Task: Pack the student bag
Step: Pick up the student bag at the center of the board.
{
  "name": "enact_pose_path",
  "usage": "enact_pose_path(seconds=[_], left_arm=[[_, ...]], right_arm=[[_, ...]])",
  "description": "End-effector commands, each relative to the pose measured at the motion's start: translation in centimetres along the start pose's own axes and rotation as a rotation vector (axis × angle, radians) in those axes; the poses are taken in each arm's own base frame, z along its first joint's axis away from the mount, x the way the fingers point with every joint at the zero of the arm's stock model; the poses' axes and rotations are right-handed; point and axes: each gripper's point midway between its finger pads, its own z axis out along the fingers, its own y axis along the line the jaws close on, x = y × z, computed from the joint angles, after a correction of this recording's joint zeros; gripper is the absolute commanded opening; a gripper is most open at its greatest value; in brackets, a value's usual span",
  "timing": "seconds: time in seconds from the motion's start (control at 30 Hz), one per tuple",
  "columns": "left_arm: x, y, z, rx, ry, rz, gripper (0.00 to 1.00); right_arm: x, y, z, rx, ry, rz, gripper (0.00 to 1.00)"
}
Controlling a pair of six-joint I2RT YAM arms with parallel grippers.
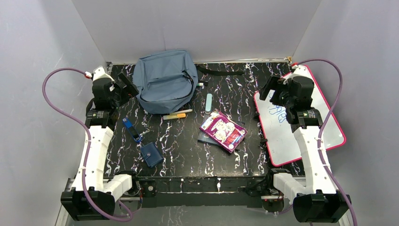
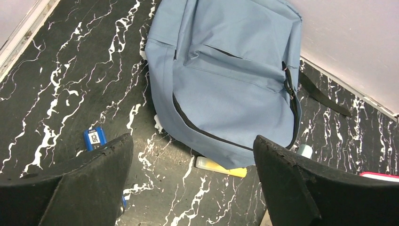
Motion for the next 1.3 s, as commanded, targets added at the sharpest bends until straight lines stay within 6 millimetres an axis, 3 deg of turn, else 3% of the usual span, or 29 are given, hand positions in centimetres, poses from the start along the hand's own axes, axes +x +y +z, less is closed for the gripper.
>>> enact_pose_path(seconds=[0.0,0.07,0.27,0.43,0.57,0.67,0.9,1.1,1.27], left_arm=[[-0.1,0.4,0.3,-0.041,0.009,-0.009,0.95],[0.2,0.2,0.7,-0.033,0.028,-0.007,0.95],[2.1,-0.7,2.1,0.019,0.117,0.013,0.95],[4.2,-1.4,3.2,0.076,0.211,0.031,0.95],[4.5,-1.7,3.3,0.096,0.221,0.036,0.95],[4.5,-1.9,3.0,0.113,0.218,0.049,0.95],[4.6,-1.2,1.8,0.109,0.204,0.094,0.95],[5.1,-0.9,1.3,0.101,0.213,0.085,0.95],[4.7,-1.1,1.0,0.111,0.208,0.086,0.94]], right_arm=[[-0.2,1.3,0.4,-0.086,-0.008,-0.023,0.99],[-0.2,1.9,0.6,-0.113,0.004,-0.009,0.99],[-0.2,6.1,0.6,-0.352,0.05,-0.018,0.97],[1.3,9.5,2.1,-0.477,0.134,0.085,0.93],[3.5,14.3,4.2,-0.488,0.207,0.136,0.92],[5.3,19.1,5.4,-0.557,0.246,0.184,0.87],[7.4,26.0,10.6,-0.595,0.275,0.381,0.84],[10.4,27.6,15.1,-0.531,0.312,0.518,0.83],[12.1,29.1,17.6,-0.495,0.34,0.557,0.82]])
